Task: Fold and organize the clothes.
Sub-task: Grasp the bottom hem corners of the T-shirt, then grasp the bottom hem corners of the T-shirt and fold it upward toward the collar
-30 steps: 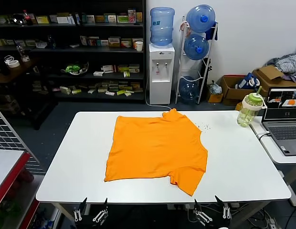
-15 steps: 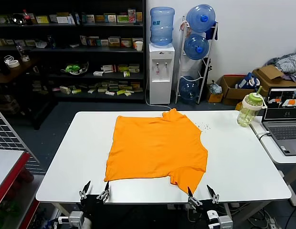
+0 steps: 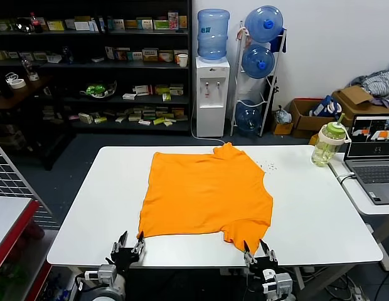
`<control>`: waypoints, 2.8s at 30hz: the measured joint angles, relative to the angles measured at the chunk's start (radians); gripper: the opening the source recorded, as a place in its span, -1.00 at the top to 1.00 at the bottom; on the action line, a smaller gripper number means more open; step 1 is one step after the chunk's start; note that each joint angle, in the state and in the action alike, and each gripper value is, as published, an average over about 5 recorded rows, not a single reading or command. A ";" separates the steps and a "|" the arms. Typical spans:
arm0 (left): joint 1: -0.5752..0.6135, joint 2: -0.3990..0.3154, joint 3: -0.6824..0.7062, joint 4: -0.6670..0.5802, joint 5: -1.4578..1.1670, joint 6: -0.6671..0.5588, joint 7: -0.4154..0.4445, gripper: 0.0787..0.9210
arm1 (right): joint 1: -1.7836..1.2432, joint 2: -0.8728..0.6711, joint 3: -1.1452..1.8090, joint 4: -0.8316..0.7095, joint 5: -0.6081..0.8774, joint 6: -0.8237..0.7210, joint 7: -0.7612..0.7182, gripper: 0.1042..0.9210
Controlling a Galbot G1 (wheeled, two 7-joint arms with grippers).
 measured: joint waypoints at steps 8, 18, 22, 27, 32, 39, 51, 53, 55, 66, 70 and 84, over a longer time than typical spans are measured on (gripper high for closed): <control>-0.010 -0.005 0.015 0.009 -0.001 0.005 -0.002 0.58 | -0.011 0.000 0.000 0.002 -0.003 0.004 0.010 0.84; 0.000 -0.007 0.029 -0.004 -0.012 0.011 -0.008 0.97 | -0.038 -0.018 0.005 0.036 0.016 0.011 0.020 0.95; 0.012 0.004 0.024 -0.031 -0.031 0.022 -0.020 0.97 | -0.067 -0.037 0.012 0.078 0.031 0.011 0.028 0.95; 0.050 0.038 0.007 -0.093 -0.070 0.038 -0.039 0.97 | -0.134 -0.072 0.025 0.145 0.046 0.021 0.041 0.95; 0.116 0.083 -0.012 -0.170 -0.094 0.043 -0.049 0.97 | -0.215 -0.102 0.038 0.204 0.047 0.041 0.044 0.95; 0.202 0.108 -0.015 -0.256 -0.109 0.045 -0.055 0.97 | -0.271 -0.123 0.045 0.253 0.058 0.076 0.051 0.95; 0.104 0.137 0.014 -0.242 -0.129 0.013 -0.008 0.97 | -0.076 -0.163 0.021 0.217 0.125 0.064 0.093 0.95; 0.061 0.145 0.022 -0.223 -0.137 0.011 -0.004 0.97 | -0.026 -0.173 0.013 0.197 0.145 0.050 0.100 0.95; 0.016 0.153 0.031 -0.200 -0.144 0.011 -0.002 0.97 | 0.025 -0.184 0.003 0.173 0.167 0.033 0.109 0.95; -0.217 0.159 0.090 -0.025 -0.155 0.008 -0.003 0.97 | 0.263 -0.219 -0.081 0.018 0.259 -0.033 0.138 0.95; -0.282 0.148 0.109 0.038 -0.157 0.007 -0.004 0.97 | 0.328 -0.221 -0.110 -0.034 0.271 -0.045 0.141 0.95; -0.374 0.122 0.141 0.143 -0.162 0.014 0.007 0.20 | 0.436 -0.241 -0.141 -0.133 0.257 -0.034 0.118 0.28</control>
